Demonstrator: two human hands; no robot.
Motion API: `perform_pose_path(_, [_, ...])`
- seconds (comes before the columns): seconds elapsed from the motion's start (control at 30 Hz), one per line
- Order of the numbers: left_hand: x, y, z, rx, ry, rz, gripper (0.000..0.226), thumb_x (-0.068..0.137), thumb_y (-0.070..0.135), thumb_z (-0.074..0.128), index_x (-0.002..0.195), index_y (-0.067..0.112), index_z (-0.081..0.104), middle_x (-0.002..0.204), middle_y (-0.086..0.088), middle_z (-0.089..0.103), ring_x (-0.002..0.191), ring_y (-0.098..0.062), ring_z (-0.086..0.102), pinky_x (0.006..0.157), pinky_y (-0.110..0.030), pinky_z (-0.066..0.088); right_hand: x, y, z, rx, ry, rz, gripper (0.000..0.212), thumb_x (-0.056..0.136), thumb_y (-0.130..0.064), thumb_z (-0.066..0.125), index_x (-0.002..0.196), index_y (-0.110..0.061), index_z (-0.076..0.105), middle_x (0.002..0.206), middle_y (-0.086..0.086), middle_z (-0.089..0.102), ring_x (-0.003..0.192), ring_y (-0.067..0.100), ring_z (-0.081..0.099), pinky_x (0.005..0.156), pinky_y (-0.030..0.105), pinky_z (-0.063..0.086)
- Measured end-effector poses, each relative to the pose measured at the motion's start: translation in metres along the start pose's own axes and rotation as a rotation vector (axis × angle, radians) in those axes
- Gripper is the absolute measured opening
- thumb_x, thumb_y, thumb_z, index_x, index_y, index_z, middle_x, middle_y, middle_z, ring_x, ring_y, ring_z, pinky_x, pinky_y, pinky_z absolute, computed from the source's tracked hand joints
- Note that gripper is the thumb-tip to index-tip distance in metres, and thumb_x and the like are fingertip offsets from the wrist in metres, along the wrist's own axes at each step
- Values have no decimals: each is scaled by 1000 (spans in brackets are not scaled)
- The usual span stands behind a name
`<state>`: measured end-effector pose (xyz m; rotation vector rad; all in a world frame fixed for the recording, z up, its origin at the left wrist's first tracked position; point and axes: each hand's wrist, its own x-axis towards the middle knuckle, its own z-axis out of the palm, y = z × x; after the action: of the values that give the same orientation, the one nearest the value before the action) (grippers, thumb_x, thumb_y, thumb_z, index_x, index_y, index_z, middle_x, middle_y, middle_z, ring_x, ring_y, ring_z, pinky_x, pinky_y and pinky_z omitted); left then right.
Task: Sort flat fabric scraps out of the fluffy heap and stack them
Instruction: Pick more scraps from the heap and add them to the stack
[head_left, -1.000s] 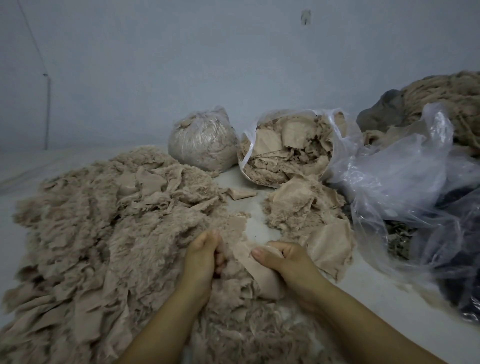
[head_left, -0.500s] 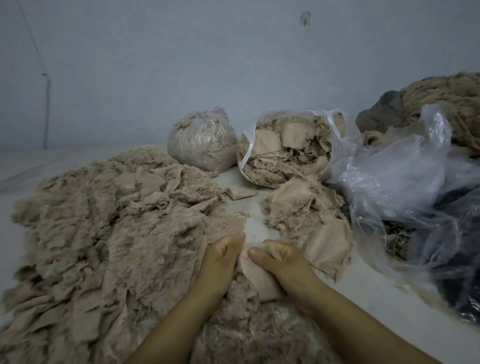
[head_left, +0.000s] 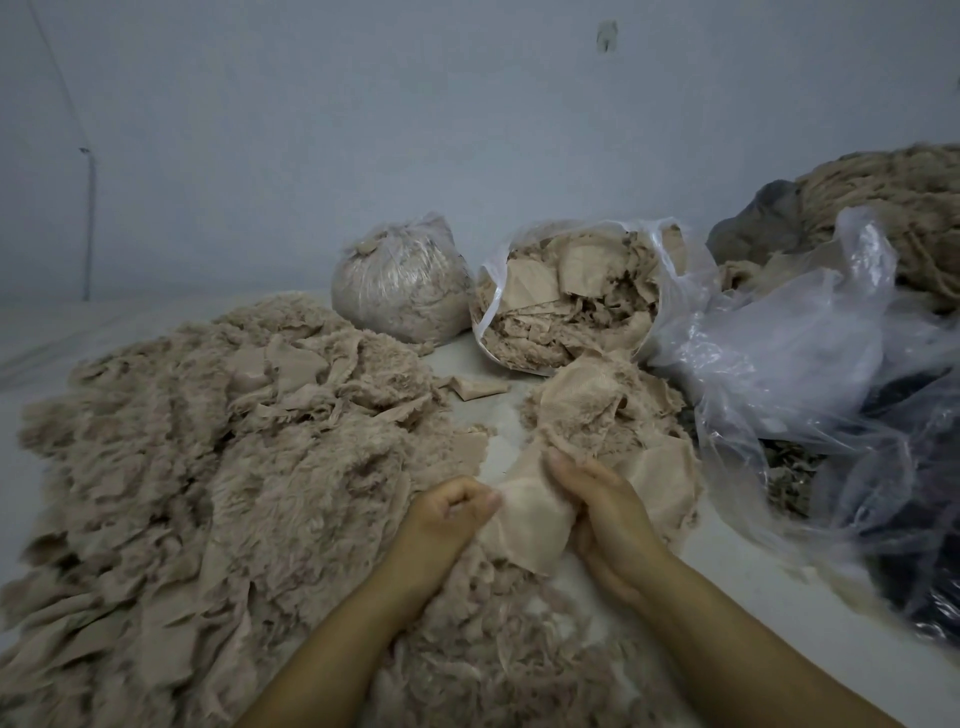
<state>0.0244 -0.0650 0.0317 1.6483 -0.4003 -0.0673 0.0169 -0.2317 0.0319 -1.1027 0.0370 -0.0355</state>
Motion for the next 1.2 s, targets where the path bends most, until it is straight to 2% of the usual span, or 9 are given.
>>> perform_pose_path(0.13, [-2, -2, 6, 122, -80, 38, 19, 92, 17, 56, 73, 15, 60, 67, 11, 56, 65, -3, 51, 64, -16, 41, -5, 8, 9, -239, 63, 14, 18, 89, -20, 64, 92, -2, 66, 87, 15, 70, 81, 26, 67, 75, 32, 55])
perform_pose_path(0.27, [6, -1, -5, 31, 164, 5, 24, 95, 15, 51, 72, 9, 54, 64, 3, 52, 63, -13, 47, 57, -20, 39, 0, -9, 5, -195, 356, -190, 15, 92, -13, 60, 82, -3, 64, 67, 1, 63, 57, 7, 60, 49, 11, 46])
perform_pose_path(0.4, [-2, 1, -4, 52, 50, 22, 20, 87, 32, 58, 85, 12, 63, 72, 7, 62, 70, -7, 59, 65, -13, 44, -5, -9, 3, -168, 280, -145, 18, 94, -17, 58, 80, -7, 65, 55, -4, 67, 50, 4, 64, 45, 14, 46])
perform_pose_path(0.57, [-6, -2, 6, 125, -90, -74, 72, 61, 38, 83, 124, 35, 48, 108, 28, 64, 100, 11, 59, 76, -6, 46, -6, 2, 10, -206, 199, -170, 18, 93, -23, 59, 88, -8, 67, 71, -1, 72, 66, 10, 68, 56, 18, 53])
perform_pose_path(0.77, [-2, -4, -5, -138, 146, -88, 20, 78, 2, 69, 98, 9, 67, 78, -3, 73, 71, -12, 69, 67, -21, 54, 2, -8, 0, -171, 337, -247, 16, 92, -21, 61, 86, -7, 65, 68, -4, 70, 66, 6, 67, 57, 16, 50])
perform_pose_path(0.93, [-1, -5, -10, -272, 130, -101, 16, 92, 2, 51, 98, 8, 64, 76, -2, 71, 73, -12, 64, 73, -23, 52, 11, -26, -26, -1059, 604, -436, 62, 86, -23, 67, 140, -13, 39, 139, 11, 39, 131, 26, 32, 105, 36, 27])
perform_pose_path(1.03, [-1, -2, -7, -437, 140, -105, 16, 93, 3, 48, 101, 3, 62, 81, -8, 72, 73, -16, 67, 64, -25, 55, -4, -17, -11, -972, 332, -505, 28, 87, -33, 65, 109, -18, 61, 110, -3, 56, 105, 15, 51, 86, 23, 39])
perform_pose_path(1.13, [-2, -3, -5, -428, 143, -89, 16, 94, 10, 49, 103, 4, 61, 87, -7, 72, 79, -16, 69, 64, -23, 55, -21, 1, 8, -813, -222, -146, 45, 76, -62, 61, 77, -17, 67, 70, -8, 63, 66, 8, 57, 62, 19, 44])
perform_pose_path(1.2, [-2, -5, -5, -426, 140, -82, 16, 91, 14, 52, 102, 6, 61, 89, -7, 72, 83, -17, 69, 66, -24, 56, -27, 14, 17, -818, -389, -67, 34, 77, -47, 73, 77, -13, 69, 70, 1, 62, 63, 11, 52, 59, 22, 42])
